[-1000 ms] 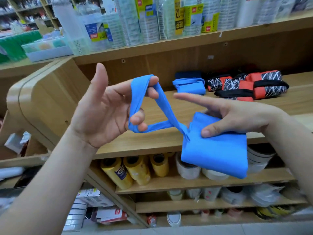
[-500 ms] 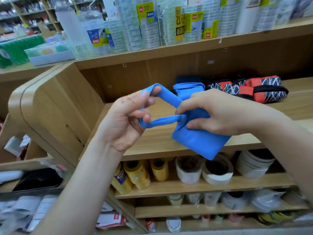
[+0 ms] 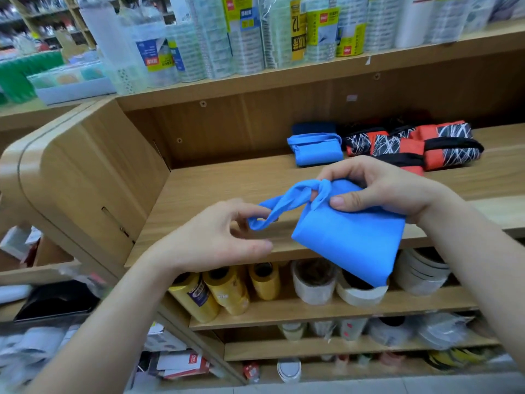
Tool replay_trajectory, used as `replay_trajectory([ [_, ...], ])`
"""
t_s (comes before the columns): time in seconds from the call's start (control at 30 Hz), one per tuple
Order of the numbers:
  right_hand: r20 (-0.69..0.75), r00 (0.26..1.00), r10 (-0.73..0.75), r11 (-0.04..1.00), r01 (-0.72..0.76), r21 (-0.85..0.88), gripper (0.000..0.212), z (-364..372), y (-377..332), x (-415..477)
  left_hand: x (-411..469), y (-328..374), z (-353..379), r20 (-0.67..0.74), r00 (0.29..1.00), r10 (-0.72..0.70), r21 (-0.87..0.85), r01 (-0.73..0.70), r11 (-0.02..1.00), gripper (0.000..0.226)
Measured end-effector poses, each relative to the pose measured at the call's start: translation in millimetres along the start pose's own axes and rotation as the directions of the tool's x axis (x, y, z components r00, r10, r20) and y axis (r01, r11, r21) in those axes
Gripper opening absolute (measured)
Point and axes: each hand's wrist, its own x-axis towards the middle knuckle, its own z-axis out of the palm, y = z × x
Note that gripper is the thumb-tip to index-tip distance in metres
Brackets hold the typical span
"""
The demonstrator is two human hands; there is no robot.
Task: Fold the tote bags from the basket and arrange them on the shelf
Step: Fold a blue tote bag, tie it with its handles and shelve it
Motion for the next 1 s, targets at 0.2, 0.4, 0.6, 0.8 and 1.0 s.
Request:
replay_trajectory([
  [0.2,-0.017,0.998,0.060,0.969,-0.054,0.241,0.016,-0.7,21.9,1.6,4.6,5.7,0.3,-0.404,0.889,0.215,-0.447,-0.397,0.802,0.027],
  [0.4,0.110,0.993,-0.036,0.837,-0.030,0.546,0.042,13.4,34.2,3.3,24.5,25.3,6.5,-0.297,0.949,0.102,-0.904,-0.314,0.290,0.021],
  [0.6,-0.053,0.993,-0.102,0.766,0.112,0.633,0.063,22.5,38.9,-2.1,31.9,19.5,-0.8,-0.026,0.992,0.121,-0.977,-0.051,0.205,0.049],
  [0.8,-0.197,0.979,0.047,0.931,0.029,0.365,0.067,19.5,34.6,-2.0,32.4,26.3,-4.0,0.178,0.981,0.079,-0.855,0.114,0.506,0.045],
  [1.0,0.104,0.994,0.029,0.903,-0.071,0.424,0.059,18.0,21.1,0.1,37.8,36.4,-10.6,0.292,0.946,0.144,-0.733,0.124,0.669,0.044],
])
